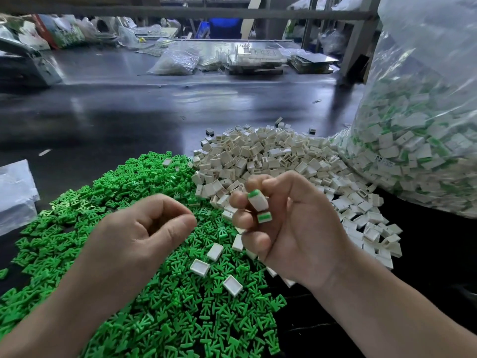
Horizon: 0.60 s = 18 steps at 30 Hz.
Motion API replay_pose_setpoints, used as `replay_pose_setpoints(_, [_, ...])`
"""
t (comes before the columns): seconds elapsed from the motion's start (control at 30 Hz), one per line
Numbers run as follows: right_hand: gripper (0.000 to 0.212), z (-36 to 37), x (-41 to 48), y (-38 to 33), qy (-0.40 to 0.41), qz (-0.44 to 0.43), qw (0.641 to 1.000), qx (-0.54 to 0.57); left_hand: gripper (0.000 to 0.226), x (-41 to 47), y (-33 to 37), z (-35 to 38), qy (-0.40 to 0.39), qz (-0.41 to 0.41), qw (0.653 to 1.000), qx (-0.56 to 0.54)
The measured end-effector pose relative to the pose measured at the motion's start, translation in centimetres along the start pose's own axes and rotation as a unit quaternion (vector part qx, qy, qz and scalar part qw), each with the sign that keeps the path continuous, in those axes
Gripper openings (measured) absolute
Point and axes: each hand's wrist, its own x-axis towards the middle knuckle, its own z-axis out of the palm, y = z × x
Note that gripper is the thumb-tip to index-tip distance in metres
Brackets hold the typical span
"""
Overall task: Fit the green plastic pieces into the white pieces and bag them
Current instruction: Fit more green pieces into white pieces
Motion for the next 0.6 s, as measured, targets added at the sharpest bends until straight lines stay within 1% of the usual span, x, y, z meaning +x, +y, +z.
replay_pose_setpoints(0.03, [0.011, -0.1, 0.0, -0.2, 0.015, 0.0, 1.0, 0.01, 0.045, -0.1, -0.1, -0.1, -0.029, 0.018, 0.994, 0.1])
replay_pose_setpoints(0.1, [0.01, -0.3, 0.2, -0.5, 0.04, 0.007, 0.999, 0.013, 0.058, -0.5, -0.1, 0.5, -0.072, 0.05, 0.964, 0.251])
replay_pose_setpoints(0.13, [0.013, -0.3, 0.2, -0.5, 0.047, 0.015, 0.999, 0.008, 0.057, -0.7, -0.1, 1.1, -0.076, 0.07, 0.948, 0.301])
replay_pose_setpoints(0.2, [0.016, -0.6, 0.3, -0.4, 0.057, 0.025, 0.998, -0.023, 0.043, -0.8, 0.2, 1.8, -0.075, 0.096, 0.933, 0.339])
replay_pose_setpoints(0.3, [0.01, -0.8, 0.1, 0.1, 0.051, 0.013, 0.991, -0.123, 0.03, -0.8, 0.4, 2.1, -0.083, 0.086, 0.939, 0.321])
replay_pose_setpoints(0.4, [0.015, -0.7, 0.0, 0.5, 0.053, -0.006, 0.974, -0.219, 0.026, -0.7, 0.5, 2.2, -0.078, 0.07, 0.955, 0.278])
replay_pose_setpoints(0.47, [0.015, -0.5, -0.1, 0.9, 0.052, -0.015, 0.96, -0.274, 0.024, -0.6, 0.6, 2.1, -0.056, 0.033, 0.979, 0.191])
replay_pose_setpoints(0.5, [0.012, -0.4, -0.1, 1.0, 0.051, -0.018, 0.954, -0.296, 0.021, -0.5, 0.7, 2.0, -0.031, 0.018, 0.989, 0.141])
replay_pose_setpoints(0.57, [0.011, -0.2, 0.0, 1.4, 0.042, -0.016, 0.943, -0.329, 0.018, -0.3, 1.0, 1.8, 0.028, 0.007, 0.998, 0.05])
replay_pose_setpoints(0.6, [0.011, -0.1, 0.0, 1.5, 0.034, -0.009, 0.939, -0.342, 0.018, -0.2, 1.1, 1.9, 0.046, 0.008, 0.999, 0.015])
